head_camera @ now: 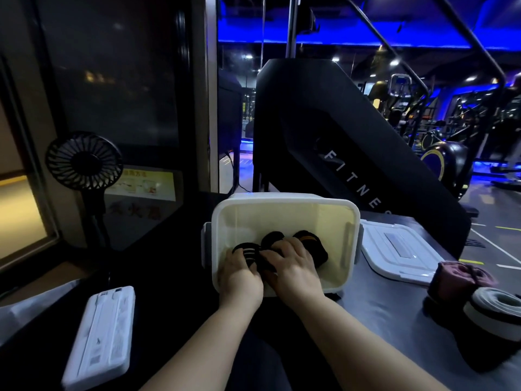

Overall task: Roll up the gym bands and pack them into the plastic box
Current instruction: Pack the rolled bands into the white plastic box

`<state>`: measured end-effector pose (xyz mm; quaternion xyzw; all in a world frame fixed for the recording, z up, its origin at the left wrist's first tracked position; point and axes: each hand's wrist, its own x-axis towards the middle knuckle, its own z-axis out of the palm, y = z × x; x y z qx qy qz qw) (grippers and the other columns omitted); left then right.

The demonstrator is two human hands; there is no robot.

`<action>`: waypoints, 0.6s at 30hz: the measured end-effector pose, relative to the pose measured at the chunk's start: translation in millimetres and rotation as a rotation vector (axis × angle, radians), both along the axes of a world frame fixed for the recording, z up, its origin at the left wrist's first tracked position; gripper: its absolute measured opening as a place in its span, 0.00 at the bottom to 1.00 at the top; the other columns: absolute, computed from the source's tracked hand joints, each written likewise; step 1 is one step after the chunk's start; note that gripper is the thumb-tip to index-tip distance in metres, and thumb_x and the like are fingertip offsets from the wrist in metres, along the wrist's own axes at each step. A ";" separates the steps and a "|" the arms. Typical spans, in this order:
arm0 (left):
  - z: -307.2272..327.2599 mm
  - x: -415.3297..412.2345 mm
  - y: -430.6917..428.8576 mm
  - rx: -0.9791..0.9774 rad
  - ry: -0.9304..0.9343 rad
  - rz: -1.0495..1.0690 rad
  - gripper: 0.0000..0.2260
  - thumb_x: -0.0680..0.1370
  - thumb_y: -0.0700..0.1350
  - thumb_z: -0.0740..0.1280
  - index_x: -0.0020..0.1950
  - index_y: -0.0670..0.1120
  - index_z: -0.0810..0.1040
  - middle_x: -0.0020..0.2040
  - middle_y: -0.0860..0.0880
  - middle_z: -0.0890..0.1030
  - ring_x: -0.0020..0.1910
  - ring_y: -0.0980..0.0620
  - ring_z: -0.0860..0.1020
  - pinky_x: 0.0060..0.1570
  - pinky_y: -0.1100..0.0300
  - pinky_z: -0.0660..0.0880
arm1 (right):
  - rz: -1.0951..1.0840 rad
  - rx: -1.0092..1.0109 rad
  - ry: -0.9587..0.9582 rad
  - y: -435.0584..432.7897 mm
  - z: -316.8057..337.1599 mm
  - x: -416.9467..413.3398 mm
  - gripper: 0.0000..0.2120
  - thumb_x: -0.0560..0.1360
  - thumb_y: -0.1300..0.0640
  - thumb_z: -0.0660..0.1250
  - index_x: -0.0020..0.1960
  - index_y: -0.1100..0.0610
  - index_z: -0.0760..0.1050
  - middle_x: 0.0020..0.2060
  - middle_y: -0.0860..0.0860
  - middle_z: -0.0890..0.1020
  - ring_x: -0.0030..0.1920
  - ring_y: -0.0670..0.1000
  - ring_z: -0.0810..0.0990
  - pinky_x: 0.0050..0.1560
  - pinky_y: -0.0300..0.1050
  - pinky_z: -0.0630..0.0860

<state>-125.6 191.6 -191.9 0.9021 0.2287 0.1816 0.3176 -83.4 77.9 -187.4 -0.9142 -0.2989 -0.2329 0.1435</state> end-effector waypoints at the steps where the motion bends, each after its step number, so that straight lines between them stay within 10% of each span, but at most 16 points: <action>1: 0.5 4.0 1.3 0.017 0.034 0.003 0.23 0.83 0.48 0.55 0.78 0.46 0.56 0.79 0.46 0.54 0.78 0.48 0.54 0.73 0.57 0.51 | -0.010 -0.018 0.011 0.9 -0.1 3.7 0.21 0.68 0.40 0.59 0.54 0.47 0.81 0.54 0.50 0.81 0.62 0.59 0.75 0.59 0.57 0.75; 6: 4.8 21.0 5.7 0.065 0.060 0.000 0.20 0.83 0.48 0.55 0.75 0.54 0.61 0.76 0.52 0.58 0.74 0.51 0.59 0.68 0.56 0.60 | -0.139 -0.124 0.195 -3.5 2.6 18.0 0.28 0.77 0.36 0.55 0.73 0.47 0.60 0.75 0.46 0.61 0.78 0.55 0.49 0.74 0.64 0.35; 12: -1.0 34.0 9.5 0.064 0.005 -0.053 0.20 0.82 0.47 0.55 0.74 0.56 0.63 0.76 0.51 0.58 0.75 0.50 0.56 0.71 0.57 0.56 | -0.144 -0.155 0.130 -10.1 8.4 29.3 0.29 0.77 0.34 0.53 0.75 0.44 0.58 0.72 0.44 0.65 0.71 0.52 0.62 0.72 0.56 0.49; 18: -4.7 44.8 11.8 0.182 -0.054 -0.150 0.22 0.81 0.43 0.55 0.74 0.56 0.67 0.77 0.56 0.58 0.76 0.53 0.52 0.73 0.62 0.46 | -0.206 -0.156 0.208 -24.6 6.2 40.6 0.28 0.77 0.33 0.49 0.75 0.38 0.54 0.75 0.44 0.59 0.76 0.56 0.49 0.73 0.61 0.44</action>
